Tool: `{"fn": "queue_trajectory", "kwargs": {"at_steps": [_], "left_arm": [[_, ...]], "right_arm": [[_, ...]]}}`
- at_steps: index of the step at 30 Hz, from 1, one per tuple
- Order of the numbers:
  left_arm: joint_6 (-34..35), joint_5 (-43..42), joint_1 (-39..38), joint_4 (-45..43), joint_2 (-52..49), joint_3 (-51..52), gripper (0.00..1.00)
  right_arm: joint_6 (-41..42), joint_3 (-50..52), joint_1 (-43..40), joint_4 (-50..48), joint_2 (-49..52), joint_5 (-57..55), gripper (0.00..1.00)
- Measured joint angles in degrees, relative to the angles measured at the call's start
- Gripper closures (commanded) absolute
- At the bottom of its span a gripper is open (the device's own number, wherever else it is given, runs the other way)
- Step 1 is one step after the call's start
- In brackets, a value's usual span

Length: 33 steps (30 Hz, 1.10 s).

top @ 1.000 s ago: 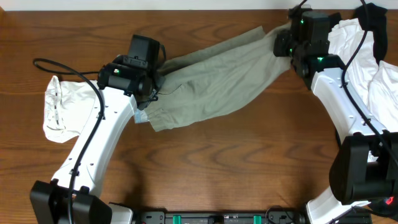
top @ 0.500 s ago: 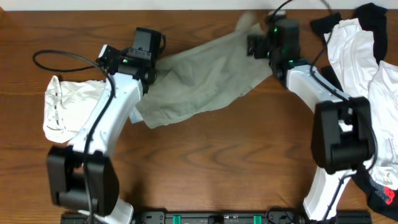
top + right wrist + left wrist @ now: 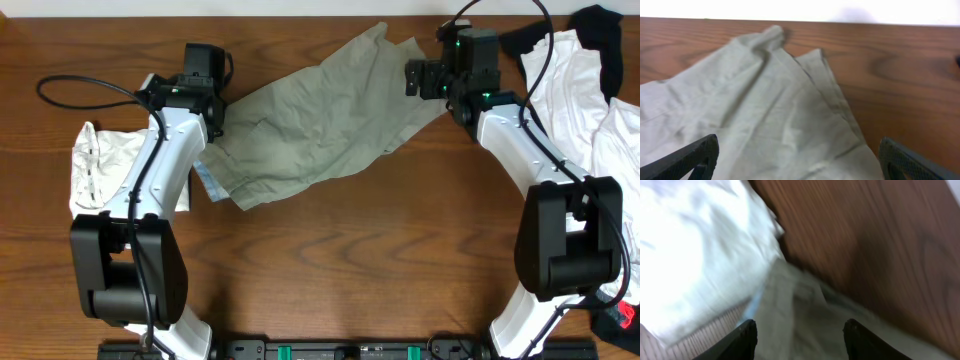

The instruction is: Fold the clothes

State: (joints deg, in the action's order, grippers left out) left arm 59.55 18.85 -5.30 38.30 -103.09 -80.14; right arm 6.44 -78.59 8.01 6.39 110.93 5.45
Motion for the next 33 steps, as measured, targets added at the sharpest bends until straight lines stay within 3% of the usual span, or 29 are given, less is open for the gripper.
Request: {"fn": "queue_trajectory", "kwargs": {"at_steps": [7,12,25,33], "left_arm": [[-8.83,-15.43,-0.17,1.99,0.0,0.0,0.41],[-13.18,-21.05,-0.55,8.35,0.0,0.0,0.42],[-16.26,-23.43,-4.96,13.88,0.0,0.0,0.42],[-17.81,-23.67,-8.33,14.71,0.0,0.02,0.42]], "right_arm": [[-1.27,0.0,0.09,-0.13,0.35,2.03,0.01],[0.76,-0.04,-0.92,0.17,3.96,4.37,0.01],[3.13,-0.02,-1.99,-9.66,11.1,11.13,0.01],[3.04,-0.17,-1.99,-3.28,13.88,11.65,0.01]]}}
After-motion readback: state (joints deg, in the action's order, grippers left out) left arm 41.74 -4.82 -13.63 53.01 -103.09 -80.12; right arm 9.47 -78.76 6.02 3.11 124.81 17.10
